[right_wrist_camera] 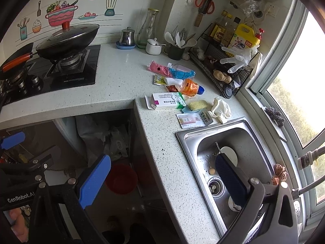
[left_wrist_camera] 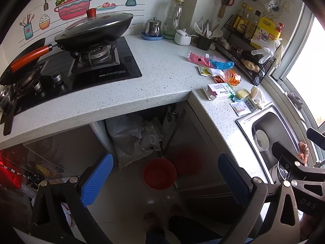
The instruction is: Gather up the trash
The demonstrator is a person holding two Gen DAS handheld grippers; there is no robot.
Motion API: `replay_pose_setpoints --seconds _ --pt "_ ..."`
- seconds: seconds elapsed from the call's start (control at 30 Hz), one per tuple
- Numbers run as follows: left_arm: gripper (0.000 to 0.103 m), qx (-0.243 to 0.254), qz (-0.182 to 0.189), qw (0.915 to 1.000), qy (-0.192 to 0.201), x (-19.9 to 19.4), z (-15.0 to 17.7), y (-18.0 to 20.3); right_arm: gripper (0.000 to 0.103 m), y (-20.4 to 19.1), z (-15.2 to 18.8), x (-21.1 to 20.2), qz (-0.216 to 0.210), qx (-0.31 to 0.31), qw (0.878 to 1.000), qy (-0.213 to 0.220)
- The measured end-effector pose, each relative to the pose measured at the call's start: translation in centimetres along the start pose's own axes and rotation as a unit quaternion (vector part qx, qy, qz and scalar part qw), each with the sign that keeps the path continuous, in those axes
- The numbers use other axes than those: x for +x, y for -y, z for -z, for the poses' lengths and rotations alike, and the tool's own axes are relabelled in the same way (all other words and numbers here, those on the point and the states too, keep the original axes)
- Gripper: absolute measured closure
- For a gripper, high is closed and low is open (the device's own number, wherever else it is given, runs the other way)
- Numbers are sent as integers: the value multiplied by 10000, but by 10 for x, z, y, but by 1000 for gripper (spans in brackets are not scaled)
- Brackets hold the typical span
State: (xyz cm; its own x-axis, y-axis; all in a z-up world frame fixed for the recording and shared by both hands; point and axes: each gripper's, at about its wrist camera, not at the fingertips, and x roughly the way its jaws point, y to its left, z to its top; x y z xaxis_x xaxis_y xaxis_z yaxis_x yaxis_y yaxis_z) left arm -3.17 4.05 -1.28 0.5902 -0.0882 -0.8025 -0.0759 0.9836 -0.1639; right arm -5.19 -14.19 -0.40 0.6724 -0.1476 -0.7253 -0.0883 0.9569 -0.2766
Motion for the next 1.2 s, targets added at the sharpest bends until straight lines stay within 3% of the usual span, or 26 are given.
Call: replay_pose_setpoints --seconds 0.4,0.73,1.03,1.2 --pt "0 181 37 9998 -58 4 -6 -2 0 -2 0 0 29 56 10000 -26" --pt "0 709 143 9974 -8 22 -44 14 0 9 -16 12 91 393 9992 24" --pt "0 1714 366 9844 -135 76 -109 65 0 47 -40 55 205 1017 9946 -95" --pt "0 2265 619 9715 -319 127 -148 100 0 72 -58 92 340 1345 9900 -240"
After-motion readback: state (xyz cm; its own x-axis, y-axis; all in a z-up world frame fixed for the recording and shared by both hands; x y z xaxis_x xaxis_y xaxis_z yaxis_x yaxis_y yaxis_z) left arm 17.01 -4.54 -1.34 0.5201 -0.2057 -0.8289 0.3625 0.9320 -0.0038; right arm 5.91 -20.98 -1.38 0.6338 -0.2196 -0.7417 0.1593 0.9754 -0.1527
